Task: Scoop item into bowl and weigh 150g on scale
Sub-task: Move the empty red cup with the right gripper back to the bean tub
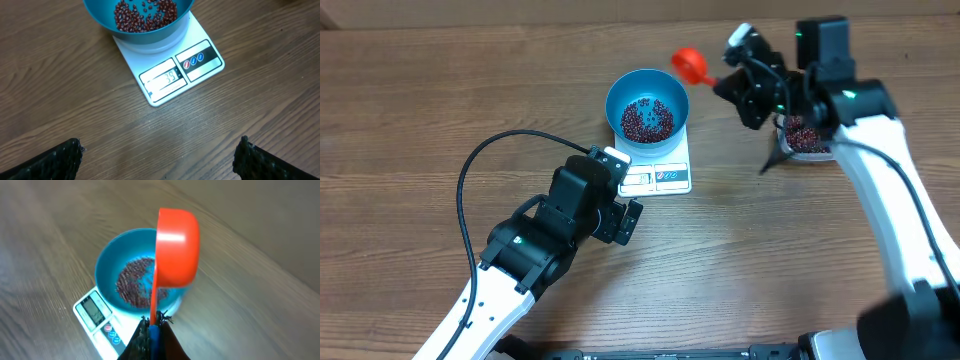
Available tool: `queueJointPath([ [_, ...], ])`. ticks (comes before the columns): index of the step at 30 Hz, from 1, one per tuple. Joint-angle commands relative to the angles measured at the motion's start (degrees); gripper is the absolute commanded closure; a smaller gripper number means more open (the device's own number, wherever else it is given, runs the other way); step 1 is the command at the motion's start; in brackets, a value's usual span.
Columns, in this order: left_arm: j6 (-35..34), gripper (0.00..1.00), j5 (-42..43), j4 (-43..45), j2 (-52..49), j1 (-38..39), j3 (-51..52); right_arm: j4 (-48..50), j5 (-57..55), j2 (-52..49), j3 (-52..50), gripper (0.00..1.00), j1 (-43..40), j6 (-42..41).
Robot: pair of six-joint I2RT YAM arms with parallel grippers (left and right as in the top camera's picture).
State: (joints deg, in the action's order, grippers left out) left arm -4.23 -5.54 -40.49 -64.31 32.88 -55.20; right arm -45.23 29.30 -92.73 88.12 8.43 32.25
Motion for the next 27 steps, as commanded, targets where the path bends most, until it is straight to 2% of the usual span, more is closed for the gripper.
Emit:
queueJointPath([
  [1,1.0,0.01,0.7,0.2,-0.2,-0.2,0.0,-3.8,-13.7,5.6,1.6,0.96,-1.0,-8.5],
  [6,1.0,0.00,0.7,0.2,-0.2,-0.2,0.0,-9.0,-32.5,8.7,1.6,0.96,-1.8,-19.3],
  [10,1.0,0.00,0.7,0.2,-0.2,-0.2,0.0,-12.4,-40.8,8.0,1.6,0.96,-1.9,-21.8],
  [16,1.0,0.00,0.7,0.2,-0.2,-0.2,0.0,-15.8,-43.0,5.7,1.5,0.96,-3.0,-21.8],
  [27,1.0,0.01,0.7,0.2,-0.2,-0.2,0.0,-19.3,-42.5,-0.1,0.8,0.96,-10.3,-25.0],
])
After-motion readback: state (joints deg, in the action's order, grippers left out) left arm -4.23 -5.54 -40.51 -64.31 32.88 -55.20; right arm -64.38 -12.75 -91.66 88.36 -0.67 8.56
